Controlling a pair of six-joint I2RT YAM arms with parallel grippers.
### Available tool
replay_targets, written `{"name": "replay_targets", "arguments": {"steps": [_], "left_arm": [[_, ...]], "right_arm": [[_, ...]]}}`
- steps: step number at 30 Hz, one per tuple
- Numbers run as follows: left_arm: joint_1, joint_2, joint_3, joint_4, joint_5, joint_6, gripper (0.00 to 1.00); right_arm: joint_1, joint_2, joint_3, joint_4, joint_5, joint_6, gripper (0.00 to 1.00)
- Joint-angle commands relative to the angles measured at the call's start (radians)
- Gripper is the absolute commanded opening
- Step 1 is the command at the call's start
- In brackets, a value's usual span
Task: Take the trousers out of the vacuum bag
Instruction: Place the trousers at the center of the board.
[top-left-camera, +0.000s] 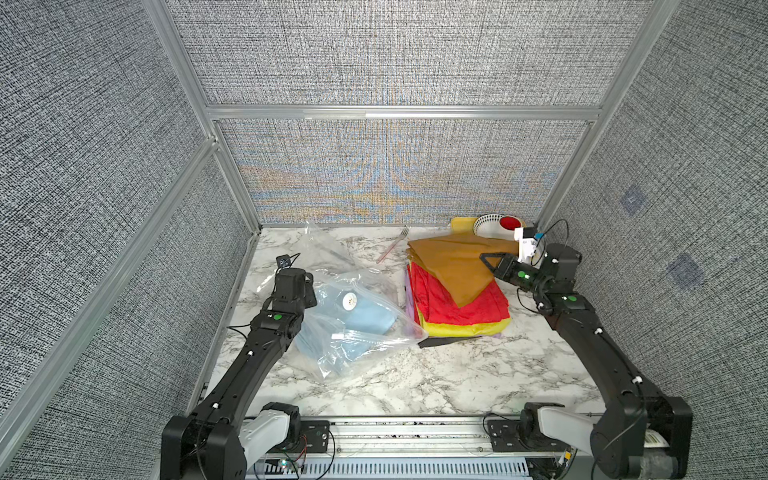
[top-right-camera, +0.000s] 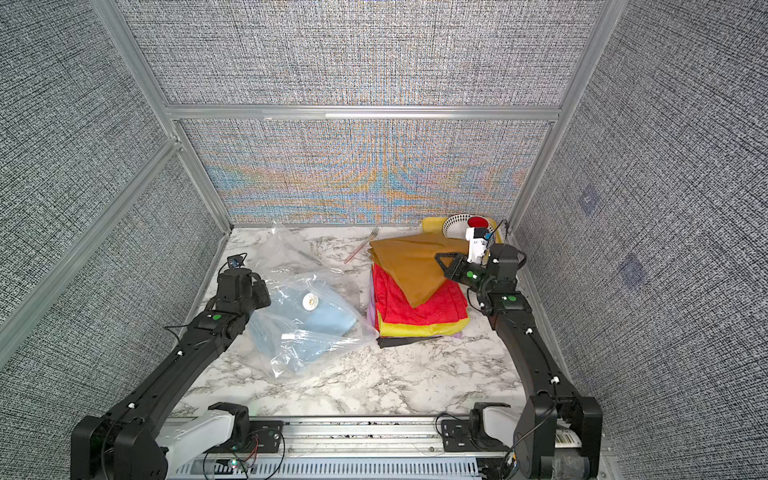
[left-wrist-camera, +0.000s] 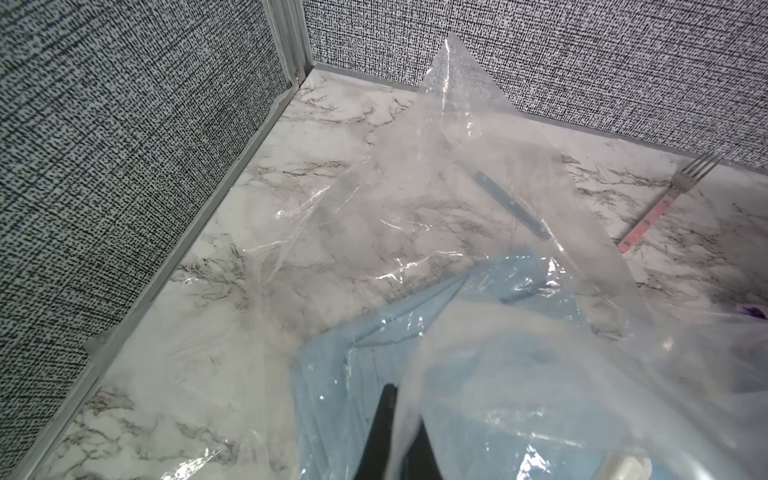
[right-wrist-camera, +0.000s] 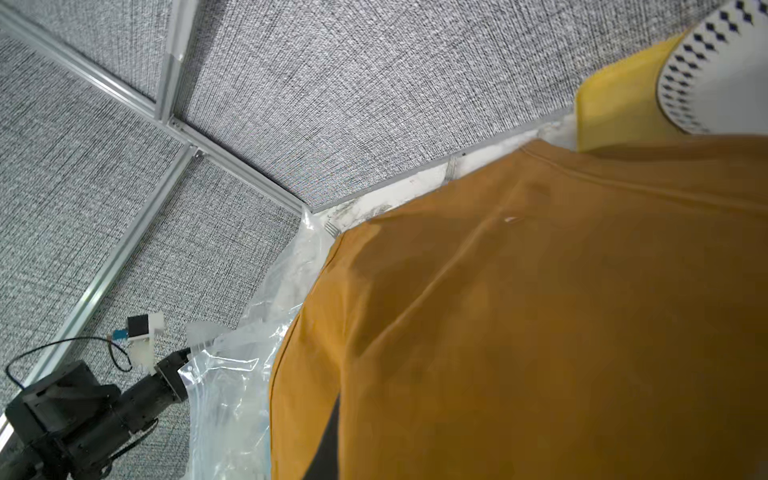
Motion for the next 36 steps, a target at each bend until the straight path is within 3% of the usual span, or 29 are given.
{"name": "replay_targets", "arguments": {"steps": [1, 5, 10, 26, 36], "left_arm": [[0.002, 0.005, 0.011, 0.024, 0.023, 0.015, 0.00], [0.003, 0.012, 0.014, 0.029, 0.038, 0.018, 0.00], [0.002, 0.016, 0.014, 0.030, 0.049, 0.020, 0.00], [0.003, -0.001, 0.011, 0.029, 0.077, 0.022, 0.00], [0.002, 0.001, 0.012, 0.030, 0.104, 0.022, 0.00]], "right_arm": [[0.012, -0.037, -0.045, 0.039, 0.068, 0.128, 0.00], [0.076, -0.091, -0.134, 0.037, 0.182, 0.271, 0.00], [0.168, -0.134, -0.190, 0.027, 0.310, 0.356, 0.00], [0.210, -0.243, -0.244, 0.038, 0.363, 0.620, 0.00], [0.320, -0.238, -0.330, 0.053, 0.425, 0.660, 0.00]]}}
